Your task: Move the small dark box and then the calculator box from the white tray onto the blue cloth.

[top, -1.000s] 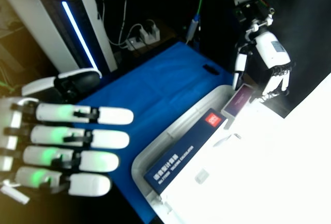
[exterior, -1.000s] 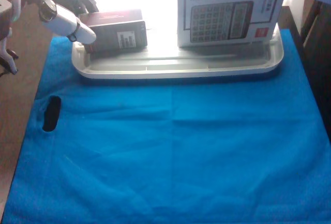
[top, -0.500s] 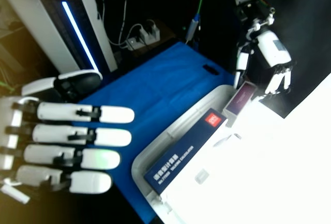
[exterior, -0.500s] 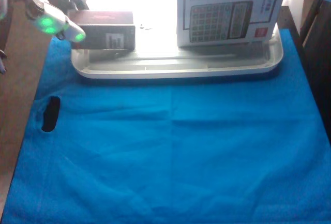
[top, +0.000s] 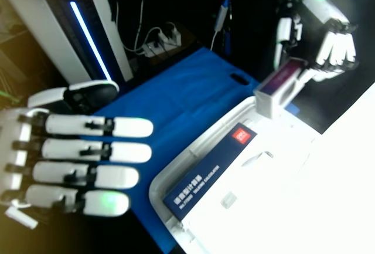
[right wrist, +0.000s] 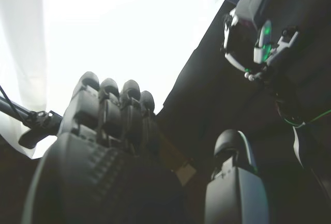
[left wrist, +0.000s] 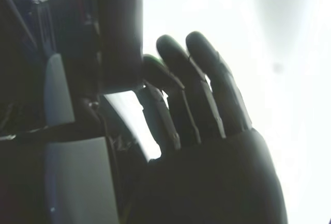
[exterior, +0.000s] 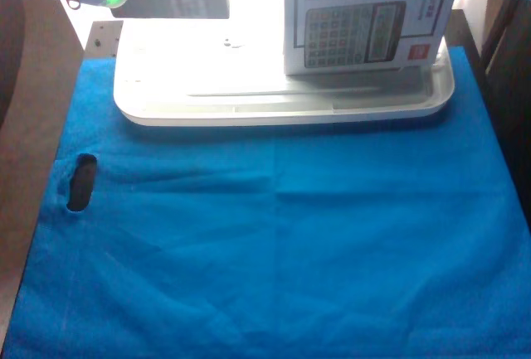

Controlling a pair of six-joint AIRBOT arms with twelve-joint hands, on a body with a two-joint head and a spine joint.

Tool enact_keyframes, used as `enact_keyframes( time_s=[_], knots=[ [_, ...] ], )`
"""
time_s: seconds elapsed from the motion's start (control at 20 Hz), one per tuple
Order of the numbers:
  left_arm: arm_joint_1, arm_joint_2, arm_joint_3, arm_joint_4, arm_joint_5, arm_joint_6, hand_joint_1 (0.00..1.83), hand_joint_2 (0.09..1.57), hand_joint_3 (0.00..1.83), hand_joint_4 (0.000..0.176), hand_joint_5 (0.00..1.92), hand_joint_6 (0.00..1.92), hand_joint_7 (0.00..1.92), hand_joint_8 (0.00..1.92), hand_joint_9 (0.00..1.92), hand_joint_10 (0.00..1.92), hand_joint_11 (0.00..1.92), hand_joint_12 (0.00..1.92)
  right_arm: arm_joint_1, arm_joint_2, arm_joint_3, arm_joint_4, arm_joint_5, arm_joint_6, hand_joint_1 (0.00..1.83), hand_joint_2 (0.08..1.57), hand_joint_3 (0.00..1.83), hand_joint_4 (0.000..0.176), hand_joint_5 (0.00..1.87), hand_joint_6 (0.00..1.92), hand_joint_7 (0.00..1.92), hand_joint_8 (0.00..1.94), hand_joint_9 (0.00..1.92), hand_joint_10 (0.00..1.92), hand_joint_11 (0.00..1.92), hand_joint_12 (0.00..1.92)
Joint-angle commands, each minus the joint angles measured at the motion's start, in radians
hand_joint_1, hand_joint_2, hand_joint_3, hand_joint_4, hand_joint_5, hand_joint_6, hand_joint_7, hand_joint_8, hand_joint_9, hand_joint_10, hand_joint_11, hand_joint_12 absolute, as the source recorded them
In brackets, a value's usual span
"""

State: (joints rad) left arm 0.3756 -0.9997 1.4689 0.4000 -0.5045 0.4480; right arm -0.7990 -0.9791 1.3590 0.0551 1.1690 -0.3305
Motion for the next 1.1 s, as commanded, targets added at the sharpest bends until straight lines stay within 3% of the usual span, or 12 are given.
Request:
enact_keyframes(
  time_s=[0.0, 0.05, 0.1, 0.3, 0.4, 0.6, 0.75, 0.85, 0.95, 1.05],
  knots=[
    [-0.016, 0.028, -0.022, -0.014, -0.151, -0.006, 1.25, 1.12, 0.00, 0.000, 1.10, 0.61, 0.89, 1.30, 0.78, 1.10, 0.50, 1.45, 0.017, -0.003, 0.006, 0.030, 0.119, 0.008, 0.39, 1.02, 0.00, 0.000, 0.31, 0.02, 0.29, 0.01, 0.12, 0.01, 0.04, 0.02],
    [-0.014, 0.050, -0.051, -0.010, -0.177, -0.006, 1.24, 1.15, 0.00, 0.000, 1.08, 0.71, 0.76, 1.41, 0.67, 1.11, 0.42, 1.46, 0.017, -0.003, 0.006, 0.030, 0.119, 0.008, 0.41, 1.00, 0.00, 0.000, 0.35, 0.03, 0.28, 0.01, 0.12, 0.01, 0.05, 0.02],
    [-0.005, 0.069, -0.076, -0.009, -0.200, -0.006, 1.24, 1.15, 0.00, 0.000, 1.09, 0.68, 0.75, 1.44, 0.66, 1.14, 0.40, 1.49, 0.017, -0.004, 0.006, 0.030, 0.119, 0.008, 0.41, 0.99, 0.00, 0.000, 0.37, 0.02, 0.29, 0.00, 0.12, 0.00, 0.05, 0.03],
    [0.065, 0.140, -0.163, -0.005, -0.281, -0.006, 1.26, 1.12, 0.00, 0.000, 1.15, 0.46, 0.87, 1.36, 0.73, 1.21, 0.49, 1.49, 0.017, -0.005, 0.005, 0.032, 0.118, 0.009, 0.40, 0.96, 0.00, 0.000, 0.38, 0.01, 0.29, 0.00, 0.14, 0.01, 0.06, 0.05],
    [0.110, 0.170, -0.203, 0.002, -0.316, -0.006, 1.26, 1.13, 0.00, 0.000, 1.12, 0.51, 0.86, 1.38, 0.70, 1.25, 0.47, 1.61, 0.017, -0.006, 0.005, 0.032, 0.118, 0.011, 0.39, 0.97, 0.00, 0.000, 0.36, 0.00, 0.27, 0.00, 0.13, 0.00, 0.03, 0.04],
    [0.179, 0.202, -0.253, 0.006, -0.365, -0.006, 1.25, 1.14, 0.00, 0.000, 1.12, 0.58, 0.77, 1.45, 0.63, 1.30, 0.47, 1.64, 0.017, -0.009, 0.005, 0.034, 0.118, 0.022, 0.41, 1.00, 0.00, 0.000, 0.35, 0.00, 0.23, 0.00, 0.12, 0.00, 0.04, 0.06],
    [0.217, 0.220, -0.282, 0.005, -0.379, -0.006, 1.26, 1.13, 0.00, 0.000, 1.16, 0.46, 0.83, 1.41, 0.71, 1.28, 0.52, 1.60, 0.017, -0.010, 0.005, 0.034, 0.118, 0.030, 0.49, 1.00, 0.00, 0.000, 0.34, 0.00, 0.22, 0.00, 0.10, 0.00, 0.04, 0.07],
    [0.283, 0.253, -0.320, 0.005, -0.388, -0.006, 1.26, 1.12, 0.00, 0.000, 1.12, 0.52, 0.87, 1.39, 0.73, 1.31, 0.56, 1.61, 0.017, -0.010, 0.005, 0.034, 0.118, 0.033, 0.50, 1.00, 0.00, 0.000, 0.31, 0.00, 0.22, 0.00, 0.10, 0.00, 0.00, 0.15],
    [0.330, 0.271, -0.344, 0.004, -0.402, -0.007, 1.25, 1.14, 0.00, 0.000, 1.07, 0.59, 0.86, 1.42, 0.69, 1.44, 0.48, 1.77, 0.017, -0.010, 0.005, 0.034, 0.118, 0.033, 0.50, 0.99, 0.00, 0.000, 0.28, 0.00, 0.21, 0.00, 0.11, 0.00, 0.00, 0.11],
    [0.372, 0.277, -0.360, 0.003, -0.405, -0.007, 1.26, 1.12, 0.00, 0.000, 1.11, 0.55, 0.89, 1.36, 0.72, 1.37, 0.51, 1.68, 0.017, -0.010, 0.005, 0.034, 0.118, 0.033, 0.52, 0.99, 0.00, 0.003, 0.27, 0.00, 0.20, 0.00, 0.10, 0.00, 0.00, 0.13]
  ],
)
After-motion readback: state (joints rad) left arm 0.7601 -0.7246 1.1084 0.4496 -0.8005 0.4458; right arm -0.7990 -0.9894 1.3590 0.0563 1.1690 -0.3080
